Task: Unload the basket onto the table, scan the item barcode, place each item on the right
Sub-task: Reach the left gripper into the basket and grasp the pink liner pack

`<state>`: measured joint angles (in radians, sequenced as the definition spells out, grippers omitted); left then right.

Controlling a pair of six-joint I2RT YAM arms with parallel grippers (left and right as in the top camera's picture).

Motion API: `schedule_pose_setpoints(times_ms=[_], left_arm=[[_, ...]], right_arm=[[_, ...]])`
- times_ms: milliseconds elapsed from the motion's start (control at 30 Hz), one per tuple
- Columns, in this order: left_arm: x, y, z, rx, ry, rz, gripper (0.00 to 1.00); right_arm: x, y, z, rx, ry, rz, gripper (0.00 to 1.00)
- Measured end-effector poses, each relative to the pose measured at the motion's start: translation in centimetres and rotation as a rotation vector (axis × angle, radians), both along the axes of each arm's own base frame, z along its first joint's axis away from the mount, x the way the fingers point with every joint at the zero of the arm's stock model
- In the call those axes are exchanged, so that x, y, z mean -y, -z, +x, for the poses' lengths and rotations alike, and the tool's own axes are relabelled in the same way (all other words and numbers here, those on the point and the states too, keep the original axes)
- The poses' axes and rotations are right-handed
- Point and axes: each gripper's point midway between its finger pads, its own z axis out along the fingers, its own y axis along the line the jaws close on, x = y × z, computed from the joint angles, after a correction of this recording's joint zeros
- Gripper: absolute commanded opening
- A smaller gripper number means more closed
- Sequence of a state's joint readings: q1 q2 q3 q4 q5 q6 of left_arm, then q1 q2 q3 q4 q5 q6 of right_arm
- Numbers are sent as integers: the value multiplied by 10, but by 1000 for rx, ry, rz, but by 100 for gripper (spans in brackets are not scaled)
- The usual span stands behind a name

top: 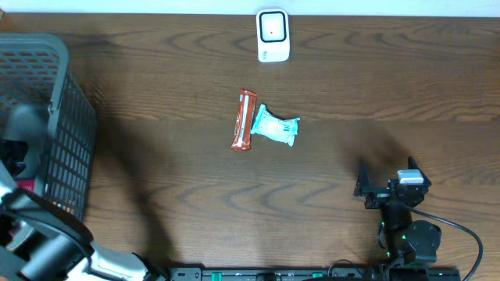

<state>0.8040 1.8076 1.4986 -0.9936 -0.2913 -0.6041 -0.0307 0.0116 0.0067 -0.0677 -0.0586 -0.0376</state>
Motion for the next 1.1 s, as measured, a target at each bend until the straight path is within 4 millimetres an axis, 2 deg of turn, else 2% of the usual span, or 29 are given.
schedule_pose_setpoints(times_ms=[233,400,467,500,533,567,633,767,967,1033,1100], left_arm=[[-9,33,9,-32,9,-31,98],[-2,69,1,-122,9,-117,100],[-1,80,-5,-169,11,-137,96],[-1,82,-8,-187,12,-138,84],[-1,80,-9,-197,8,-132,57],[-1,79,-12,-210,14,-133,34],[-1,80,-16,-238,18,-137,8],[-2,74,-21,-268,20,-124,7],[8,61,-23,-277,26,-176,7],[7,46,-17,-238,29,-160,7],[6,18,-6,-162,37,-111,7]], right_arm=[[0,0,0,0,0,0,99],[0,0,0,0,0,0,99],[0,0,0,0,0,0,99],[0,0,0,0,0,0,99],[0,0,0,0,0,0,99],[0,0,0,0,0,0,99],[0,0,0,0,0,0,99],[0,0,0,0,0,0,99],[0,0,0,0,0,0,99],[0,0,0,0,0,0,99],[0,0,0,0,0,0,99]])
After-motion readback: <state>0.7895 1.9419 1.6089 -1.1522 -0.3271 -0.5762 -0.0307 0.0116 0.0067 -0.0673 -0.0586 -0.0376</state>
